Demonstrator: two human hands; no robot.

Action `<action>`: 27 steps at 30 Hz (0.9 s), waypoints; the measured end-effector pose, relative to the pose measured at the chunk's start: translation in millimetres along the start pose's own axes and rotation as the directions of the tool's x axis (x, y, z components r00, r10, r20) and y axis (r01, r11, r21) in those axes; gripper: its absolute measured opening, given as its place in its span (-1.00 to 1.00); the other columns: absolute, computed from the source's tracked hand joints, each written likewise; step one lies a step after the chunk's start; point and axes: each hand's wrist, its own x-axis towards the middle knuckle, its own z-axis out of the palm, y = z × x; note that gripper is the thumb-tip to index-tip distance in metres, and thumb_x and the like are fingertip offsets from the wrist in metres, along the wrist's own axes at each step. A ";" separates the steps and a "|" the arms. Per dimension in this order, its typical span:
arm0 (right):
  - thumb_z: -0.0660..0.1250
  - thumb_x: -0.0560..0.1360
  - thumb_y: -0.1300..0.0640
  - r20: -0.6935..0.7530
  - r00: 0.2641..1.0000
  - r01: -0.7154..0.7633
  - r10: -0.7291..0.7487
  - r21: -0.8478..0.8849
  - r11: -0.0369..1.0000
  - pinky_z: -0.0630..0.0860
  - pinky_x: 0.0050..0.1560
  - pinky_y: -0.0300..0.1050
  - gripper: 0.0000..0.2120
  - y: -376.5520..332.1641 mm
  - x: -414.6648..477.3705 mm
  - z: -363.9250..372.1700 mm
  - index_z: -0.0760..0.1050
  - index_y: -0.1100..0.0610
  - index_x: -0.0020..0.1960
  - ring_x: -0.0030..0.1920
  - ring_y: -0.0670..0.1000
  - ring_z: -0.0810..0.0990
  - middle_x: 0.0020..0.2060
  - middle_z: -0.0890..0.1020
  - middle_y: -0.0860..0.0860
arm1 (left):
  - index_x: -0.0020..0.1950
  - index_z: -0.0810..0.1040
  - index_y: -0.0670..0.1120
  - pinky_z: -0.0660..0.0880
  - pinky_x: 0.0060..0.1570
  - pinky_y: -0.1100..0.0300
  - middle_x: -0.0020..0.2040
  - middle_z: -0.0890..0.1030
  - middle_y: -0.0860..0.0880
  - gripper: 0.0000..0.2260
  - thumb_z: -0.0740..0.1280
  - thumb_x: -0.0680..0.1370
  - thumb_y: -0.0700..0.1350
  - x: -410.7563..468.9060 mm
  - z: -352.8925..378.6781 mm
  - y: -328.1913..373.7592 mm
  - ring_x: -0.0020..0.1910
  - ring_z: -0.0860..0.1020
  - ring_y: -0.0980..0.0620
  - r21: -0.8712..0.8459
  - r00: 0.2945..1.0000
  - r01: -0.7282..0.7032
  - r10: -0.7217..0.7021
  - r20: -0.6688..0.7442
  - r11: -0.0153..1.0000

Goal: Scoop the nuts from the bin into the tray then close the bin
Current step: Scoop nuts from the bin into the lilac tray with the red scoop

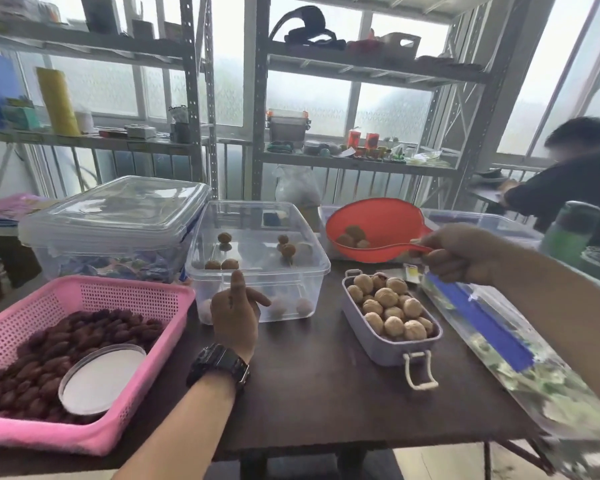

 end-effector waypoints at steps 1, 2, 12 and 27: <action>-0.04 0.64 0.18 -0.042 0.999 -0.007 0.006 -0.035 0.999 -0.02 -0.63 -0.40 -0.64 7.5 -4.1 -7.6 0.43 0.25 -0.19 -0.73 -0.15 0.08 -0.69 0.22 -0.07 | -0.49 0.58 -0.19 0.21 -0.41 0.25 -0.71 0.31 0.05 -0.34 0.05 0.69 0.08 -0.3 0.5 0.6 -0.68 0.28 0.15 -0.001 1.000 -0.005 0.005 -0.009 1.000; -0.01 0.65 0.17 -0.085 0.996 -0.016 0.010 -0.070 0.997 -0.01 -0.62 -0.38 -0.65 14.8 -8.6 -13.7 0.43 0.24 -0.19 -0.72 -0.14 0.09 -0.69 0.22 -0.06 | -0.49 0.58 -0.19 0.20 -0.42 0.27 -0.71 0.31 0.05 -0.34 0.05 0.70 0.06 -0.4 0.7 1.0 -0.69 0.27 0.15 0.000 1.000 -0.009 0.009 -0.017 1.000; 0.26 0.55 0.27 -0.447 0.840 0.092 -0.308 -0.443 0.892 0.23 -0.67 -0.34 -0.76 61.4 -36.3 -25.3 0.55 0.43 -0.18 -0.67 -0.08 0.39 -0.46 0.50 0.17 | -0.45 0.58 -0.22 0.20 -0.52 0.33 -0.71 0.33 0.02 -0.34 0.04 0.64 0.17 1.1 -0.6 -1.9 -0.69 0.29 0.14 -0.005 1.000 -0.019 0.019 -0.024 1.000; 0.26 0.53 0.13 -0.412 0.686 0.061 -0.600 -0.789 0.611 0.49 -0.29 0.03 -0.63 78.6 -40.2 -25.3 0.47 0.24 -0.41 -0.44 0.16 0.53 -0.50 0.55 0.13 | -0.46 0.56 -0.20 0.16 -0.63 0.38 -0.73 0.33 -0.01 -0.37 0.06 0.70 0.05 -1.4 0.0 2.3 -0.73 0.25 0.16 -0.056 0.998 -0.025 0.023 -0.050 0.998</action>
